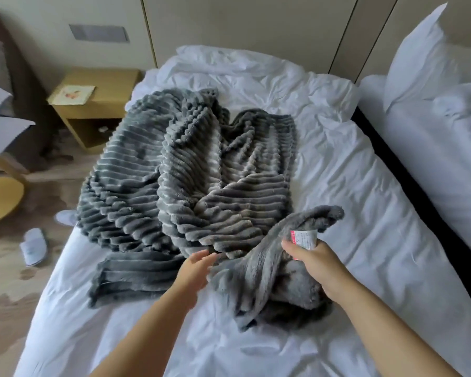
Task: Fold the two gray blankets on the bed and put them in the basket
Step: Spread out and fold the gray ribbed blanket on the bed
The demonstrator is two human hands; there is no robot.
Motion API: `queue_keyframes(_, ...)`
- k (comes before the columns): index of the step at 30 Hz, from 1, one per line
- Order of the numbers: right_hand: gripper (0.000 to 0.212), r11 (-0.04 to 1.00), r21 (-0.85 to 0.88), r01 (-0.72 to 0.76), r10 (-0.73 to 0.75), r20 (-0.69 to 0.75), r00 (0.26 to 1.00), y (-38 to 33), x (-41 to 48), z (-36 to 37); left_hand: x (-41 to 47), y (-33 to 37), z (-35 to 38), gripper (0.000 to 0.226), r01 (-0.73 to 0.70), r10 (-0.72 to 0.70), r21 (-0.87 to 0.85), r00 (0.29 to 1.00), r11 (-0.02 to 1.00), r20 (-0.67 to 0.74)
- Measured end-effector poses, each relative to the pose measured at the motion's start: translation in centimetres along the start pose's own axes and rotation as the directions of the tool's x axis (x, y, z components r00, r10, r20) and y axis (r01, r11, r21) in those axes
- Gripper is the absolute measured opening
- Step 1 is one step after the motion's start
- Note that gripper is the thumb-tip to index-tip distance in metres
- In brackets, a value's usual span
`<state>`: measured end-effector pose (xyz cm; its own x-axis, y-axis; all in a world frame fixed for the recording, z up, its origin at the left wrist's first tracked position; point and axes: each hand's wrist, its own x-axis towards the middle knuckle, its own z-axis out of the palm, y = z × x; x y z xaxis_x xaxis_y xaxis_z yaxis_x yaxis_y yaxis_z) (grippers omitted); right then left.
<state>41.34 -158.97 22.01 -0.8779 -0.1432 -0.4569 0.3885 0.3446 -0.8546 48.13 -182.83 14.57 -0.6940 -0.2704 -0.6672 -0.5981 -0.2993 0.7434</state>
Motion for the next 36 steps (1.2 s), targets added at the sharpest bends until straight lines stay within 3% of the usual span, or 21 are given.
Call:
queue_keyframes(2,0.031,1.0,-0.017,-0.012,0.013,0.07,0.997,0.8,-0.4,0.8,1.0,-4.4,-3.6,0.029,0.237,-0.252,-0.127,0.96,0.963,-0.118)
queue_keyframes(5,0.018,0.999,-0.03,-0.037,0.042,0.192,0.98,2.2,-0.7,2.8,1.1,-9.0,-7.7,0.026,0.327,-0.38,-0.248,0.901,0.912,-0.207)
queue_keyframes(10,0.041,0.982,-0.003,-0.188,0.178,0.342,0.923,4.2,-0.8,7.7,2.8,-10.1,-12.9,0.044,0.255,-0.435,-0.474,0.841,0.843,-0.322)
queue_keyframes(15,0.012,0.964,-0.142,-0.226,0.247,0.153,0.957,7.3,0.7,12.1,7.7,-8.2,-17.9,0.056,0.096,-0.391,-0.653,0.862,0.751,-0.323)
queue_keyframes(18,0.007,0.93,-0.224,-0.29,0.313,0.071,0.947,9.7,1.8,13.4,10.3,-7.1,-19.9,0.053,0.002,-0.349,-0.721,0.876,0.693,-0.333)
queue_keyframes(20,0.007,0.911,-0.258,-0.321,0.349,0.071,0.934,10.5,2.2,14.0,11.7,-7.2,-20.9,0.043,-0.001,-0.351,-0.658,0.845,0.753,-0.403)
queue_keyframes(22,0.012,0.905,-0.277,-0.324,0.355,0.071,0.932,10.6,2.5,14.4,12.0,-7.1,-21.7,0.033,0.179,-0.332,-0.31,0.759,0.934,-0.56)
queue_keyframes(24,0.013,0.912,-0.271,-0.307,0.339,0.078,0.938,10.3,2.7,14.6,11.8,-7.8,-22.9,0.056,0.392,-0.149,0.178,0.673,0.903,-0.725)
queue_keyframes(25,0.012,0.92,-0.261,-0.291,0.326,0.102,0.94,9.9,2.8,14.6,11.6,-8.1,-23.4,0.074,0.381,-0.073,0.28,0.696,0.881,-0.714)
queue_keyframes(27,0.016,0.943,-0.226,-0.246,0.292,0.198,0.936,9.0,3.0,14.6,11.8,-8.7,-23.9,0.093,0.282,-0.116,0.197,0.798,0.939,-0.591)
queue_keyframes(28,0.019,0.951,-0.21,-0.226,0.274,0.238,0.932,8.8,3.2,14.5,11.7,-9.1,-23.8,0.084,0.264,-0.167,0.131,0.851,0.955,-0.497)
queue_keyframes(30,0.022,0.952,-0.234,-0.197,0.257,0.26,0.931,8.6,3.9,14.5,11.1,-9.4,-23.0,0.041,0.285,-0.231,0.126,0.916,0.95,-0.327)
queue_keyframes(32,0.022,0.929,-0.314,-0.194,0.269,0.213,0.939,8.9,4.6,14.5,10.2,-9.8,-21.0,0.005,0.24,-0.181,0.142,0.924,0.96,-0.337)
queue_keyframes(34,0.019,0.876,-0.418,-0.242,0.337,0.171,0.926,9.7,4.7,14.1,8.6,-9.8,-18.2,0.014,0.107,-0.071,0.076,0.923,0.991,-0.379)
queue_keyframes(36,0.025,0.803,-0.511,-0.306,0.463,0.212,0.861,10.0,4.1,13.1,6.5,-8.4,-15.3,0.018,-0.01,-0.009,-0.049,0.929,0.999,-0.37)
